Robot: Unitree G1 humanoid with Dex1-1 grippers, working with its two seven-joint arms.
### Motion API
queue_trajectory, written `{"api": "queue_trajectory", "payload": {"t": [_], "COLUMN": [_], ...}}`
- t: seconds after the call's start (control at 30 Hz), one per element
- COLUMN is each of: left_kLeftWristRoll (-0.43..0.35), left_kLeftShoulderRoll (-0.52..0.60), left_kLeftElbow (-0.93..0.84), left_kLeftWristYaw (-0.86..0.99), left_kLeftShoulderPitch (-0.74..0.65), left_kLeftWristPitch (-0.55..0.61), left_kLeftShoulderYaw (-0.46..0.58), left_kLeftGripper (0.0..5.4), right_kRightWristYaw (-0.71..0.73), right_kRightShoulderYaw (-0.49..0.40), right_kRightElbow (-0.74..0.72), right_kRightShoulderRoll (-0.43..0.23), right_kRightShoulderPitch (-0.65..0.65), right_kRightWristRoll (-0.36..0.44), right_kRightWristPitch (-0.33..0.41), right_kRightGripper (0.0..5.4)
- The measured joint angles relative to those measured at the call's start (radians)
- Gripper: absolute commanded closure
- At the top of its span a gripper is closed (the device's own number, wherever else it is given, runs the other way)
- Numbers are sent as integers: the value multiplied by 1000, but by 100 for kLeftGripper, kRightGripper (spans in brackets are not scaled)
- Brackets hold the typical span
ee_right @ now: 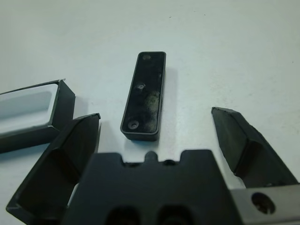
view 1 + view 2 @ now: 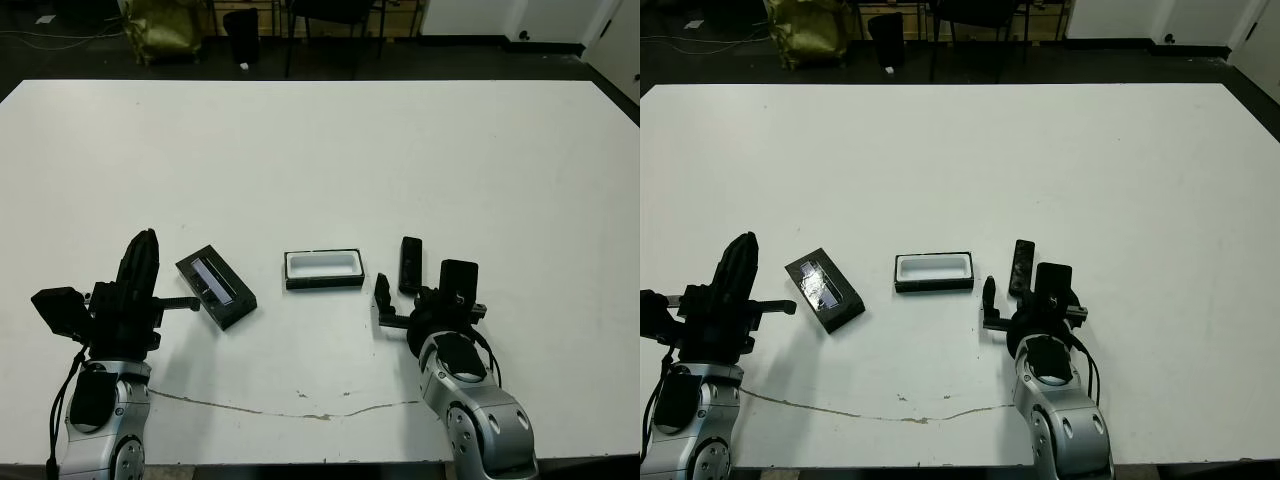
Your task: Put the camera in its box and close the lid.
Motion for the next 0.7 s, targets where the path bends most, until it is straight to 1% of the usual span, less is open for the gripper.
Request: {"api": "queue_trajectory", "payload": {"t": [0.2,0.37,0.6,0.7], "left_kLeftWristRoll": [-10,-16,-13,-8], "left_kLeftShoulderRoll": [0,0,0,0], "left_kLeftElbow": [0,-22,-23,-32], "left_kLeftWristYaw": [-3,-1,0,9], "left_kLeftShoulderPitch": [0,1,2,8], "left_kLeftWristPitch": [4,29,29,36], "left_kLeftShoulderYaw": [3,2,2,2], "left_kLeftGripper": [540,540,540,540], "right_kRightWristYaw": [-17,-17,-32,-40], "right_kRightShoulderYaw": [-47,-46,-39,-29], "right_kRightElbow": [7,18,32,39], "right_kRightShoulderRoll": [3,3,3,2], "right_kRightShoulderPitch": [-12,-17,-28,-32], "right_kRightWristRoll": [54,56,56,43], "right_kRightWristPitch": [5,0,-1,-1], "right_kRightGripper": [2,2,2,36]}}
